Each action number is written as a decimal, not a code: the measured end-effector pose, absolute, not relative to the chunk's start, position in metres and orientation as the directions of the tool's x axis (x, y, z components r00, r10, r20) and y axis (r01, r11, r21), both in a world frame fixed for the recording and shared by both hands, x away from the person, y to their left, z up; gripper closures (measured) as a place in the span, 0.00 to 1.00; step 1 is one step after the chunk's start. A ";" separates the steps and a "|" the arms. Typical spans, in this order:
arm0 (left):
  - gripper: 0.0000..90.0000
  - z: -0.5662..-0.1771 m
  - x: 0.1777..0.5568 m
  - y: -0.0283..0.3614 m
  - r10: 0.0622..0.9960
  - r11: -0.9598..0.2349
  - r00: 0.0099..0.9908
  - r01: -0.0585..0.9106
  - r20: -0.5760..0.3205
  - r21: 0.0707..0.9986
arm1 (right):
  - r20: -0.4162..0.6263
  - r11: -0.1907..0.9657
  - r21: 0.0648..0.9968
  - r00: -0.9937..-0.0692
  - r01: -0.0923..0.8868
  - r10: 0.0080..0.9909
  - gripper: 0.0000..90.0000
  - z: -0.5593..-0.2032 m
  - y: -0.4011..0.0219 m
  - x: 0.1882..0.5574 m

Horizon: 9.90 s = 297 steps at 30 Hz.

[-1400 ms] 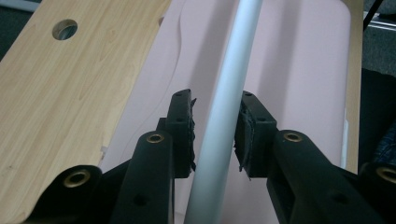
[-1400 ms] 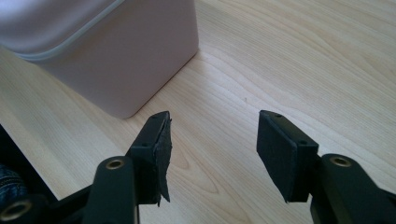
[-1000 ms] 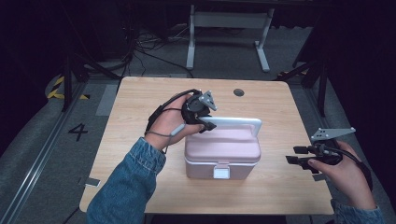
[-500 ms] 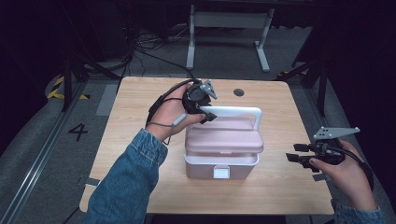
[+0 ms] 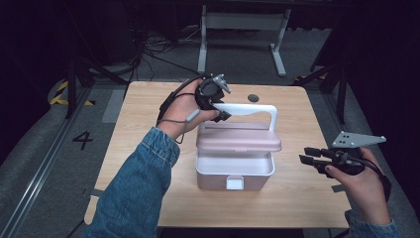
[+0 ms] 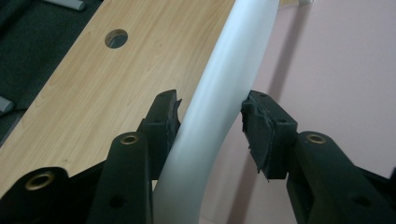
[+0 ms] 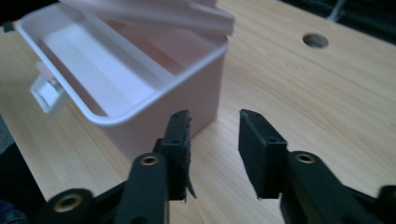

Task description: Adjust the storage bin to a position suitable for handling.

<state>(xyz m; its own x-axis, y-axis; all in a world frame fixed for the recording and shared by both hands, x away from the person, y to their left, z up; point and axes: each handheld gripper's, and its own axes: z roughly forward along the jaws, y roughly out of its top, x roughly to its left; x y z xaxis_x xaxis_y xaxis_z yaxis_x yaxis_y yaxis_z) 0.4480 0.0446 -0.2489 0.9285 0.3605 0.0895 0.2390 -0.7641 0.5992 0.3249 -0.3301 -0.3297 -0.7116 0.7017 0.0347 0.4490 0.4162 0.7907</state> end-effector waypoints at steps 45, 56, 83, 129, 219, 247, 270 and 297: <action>0.39 -0.232 0.423 0.089 0.456 -0.638 0.886 0.256 0.088 0.726 | 0.107 0.295 0.904 -0.832 0.309 0.544 1.00 -0.337 -0.276 0.335; 0.40 -0.240 0.398 0.116 0.495 -0.537 0.868 0.270 0.039 0.799 | 0.120 0.280 0.907 -0.831 0.315 0.544 1.00 -0.336 -0.275 0.335; 0.40 -0.305 0.354 0.151 0.536 -0.500 0.844 0.309 0.009 0.809 | 0.152 0.234 0.917 -0.826 0.322 0.543 1.00 -0.331 -0.275 0.339; 0.56 -0.294 0.385 0.103 0.537 -0.477 0.833 0.173 0.130 0.862 | 0.216 0.125 0.932 -0.800 0.339 0.559 0.94 -0.317 -0.286 0.348; 0.77 -0.336 0.536 0.109 0.708 -0.235 0.687 0.448 -0.163 0.862 | 0.266 0.137 0.898 -0.763 0.419 0.589 0.84 -0.346 -0.308 0.358; 0.73 -0.361 0.554 0.107 0.728 -0.228 0.639 0.568 -0.249 0.791 | 0.272 0.140 0.890 -0.752 0.434 0.600 0.84 -0.349 -0.309 0.360; 0.70 -0.387 0.565 0.103 0.762 -0.281 0.597 0.655 -0.252 0.702 | 0.281 0.137 0.886 -0.748 0.442 0.601 0.83 -0.351 -0.311 0.361; 0.63 -0.316 0.496 0.143 0.691 -0.227 0.699 0.450 -0.183 0.863 | 0.265 0.156 0.888 -0.757 0.433 0.597 0.81 -0.349 -0.304 0.380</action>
<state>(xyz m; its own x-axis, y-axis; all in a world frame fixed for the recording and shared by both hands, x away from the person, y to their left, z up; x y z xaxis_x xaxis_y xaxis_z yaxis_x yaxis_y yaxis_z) 0.4958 0.1430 -0.3156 0.6990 0.6914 -0.1828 0.4504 -0.2271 0.8635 0.3802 -0.3040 -0.3492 -0.7574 0.5969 0.2645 0.4330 0.1559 0.8878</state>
